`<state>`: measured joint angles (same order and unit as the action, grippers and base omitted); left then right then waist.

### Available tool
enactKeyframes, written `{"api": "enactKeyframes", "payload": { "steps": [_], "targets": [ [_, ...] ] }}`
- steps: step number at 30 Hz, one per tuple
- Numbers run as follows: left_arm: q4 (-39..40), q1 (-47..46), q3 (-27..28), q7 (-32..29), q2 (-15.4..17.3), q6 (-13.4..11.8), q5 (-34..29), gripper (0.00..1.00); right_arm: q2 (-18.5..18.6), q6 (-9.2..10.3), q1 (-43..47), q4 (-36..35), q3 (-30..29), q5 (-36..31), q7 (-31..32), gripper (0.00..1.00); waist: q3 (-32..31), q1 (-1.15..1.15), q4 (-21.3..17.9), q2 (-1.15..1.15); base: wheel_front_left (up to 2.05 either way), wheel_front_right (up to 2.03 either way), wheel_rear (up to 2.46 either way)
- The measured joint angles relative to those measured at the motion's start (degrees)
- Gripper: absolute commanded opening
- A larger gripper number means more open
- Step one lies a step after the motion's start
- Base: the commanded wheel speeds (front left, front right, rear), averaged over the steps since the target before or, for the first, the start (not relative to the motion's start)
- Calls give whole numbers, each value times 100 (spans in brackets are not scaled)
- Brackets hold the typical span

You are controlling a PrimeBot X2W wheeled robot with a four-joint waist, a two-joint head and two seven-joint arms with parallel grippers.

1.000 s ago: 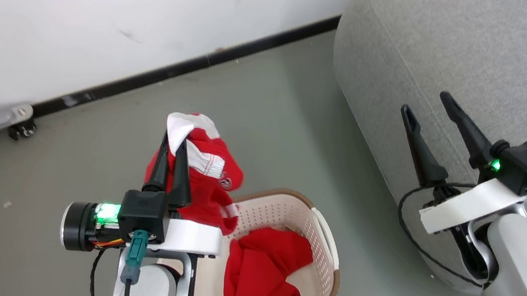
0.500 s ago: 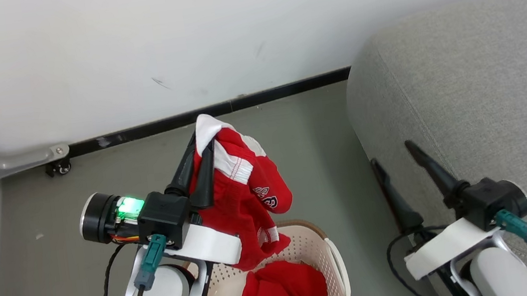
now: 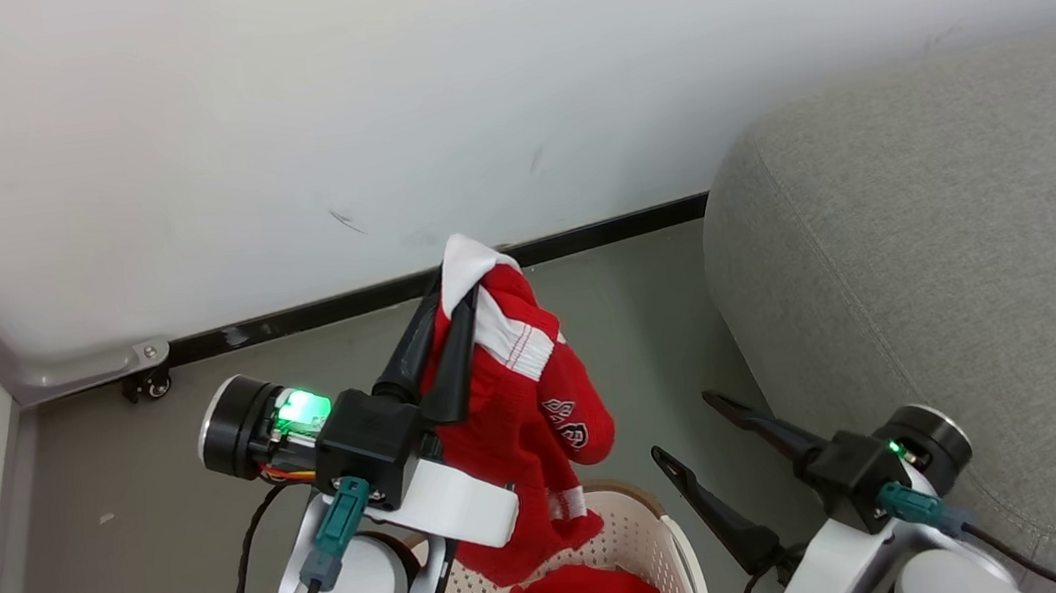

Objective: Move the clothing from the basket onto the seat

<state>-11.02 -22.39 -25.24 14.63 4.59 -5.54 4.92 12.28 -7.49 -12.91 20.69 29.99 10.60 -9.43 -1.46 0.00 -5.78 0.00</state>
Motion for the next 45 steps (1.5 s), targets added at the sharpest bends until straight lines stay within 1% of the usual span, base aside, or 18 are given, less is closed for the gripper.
{"api": "enactKeyframes", "payload": {
  "steps": [4,6,11,18,24,29,34,35,38,39,40,42,45],
  "targets": [
    [12,-2,-66,0,-44,12,0,0,185,0,-254,2,250,4,92,100,-68,0,-10,0,0,0,0],
    [33,-5,-126,0,-74,59,1,0,231,0,-341,2,344,12,101,100,-85,0,-8,0,0,0,0],
    [111,-26,-279,1,-109,110,1,0,249,0,-541,23,635,66,146,100,-104,0,17,0,0,0,0],
    [149,-59,-482,1,-126,207,9,0,246,0,-768,232,944,167,188,100,-123,0,74,0,0,0,0],
    [192,-146,-614,0,-143,244,45,0,190,0,-1010,422,1149,158,187,100,-135,0,142,0,0,0,0],
    [199,-146,-724,-2,-144,271,101,0,3,0,-1127,617,1244,156,180,100,-143,0,208,0,0,0,0],
    [269,-147,-815,-23,-155,358,255,0,-91,0,-1259,872,1313,53,123,100,-146,0,277,0,0,0,0],
    [283,-147,-853,-32,-160,360,327,0,-142,0,-1330,935,1310,3,38,53,-144,0,304,0,0,0,0],
    [286,-147,-861,-71,-163,360,450,0,-186,0,-1435,966,1329,-12,-58,30,-134,0,338,0,0,0,0],
    [283,-147,-859,-83,-163,360,461,0,-199,0,-1451,981,1322,-12,-82,20,-129,0,348,0,0,0,0],
    [279,-147,-850,-88,-163,360,495,0,-214,0,-1452,1010,1319,-12,-118,20,-123,0,356,0,0,0,0],
    [238,-147,-805,-100,-165,358,543,0,-237,0,-1451,1070,1325,-11,-134,0,-107,0,366,0,0,0,0],
    [101,-146,-658,-101,-166,318,547,0,-227,0,-1449,1126,1326,16,-174,0,-84,0,357,0,0,0,0]
  ]
}}
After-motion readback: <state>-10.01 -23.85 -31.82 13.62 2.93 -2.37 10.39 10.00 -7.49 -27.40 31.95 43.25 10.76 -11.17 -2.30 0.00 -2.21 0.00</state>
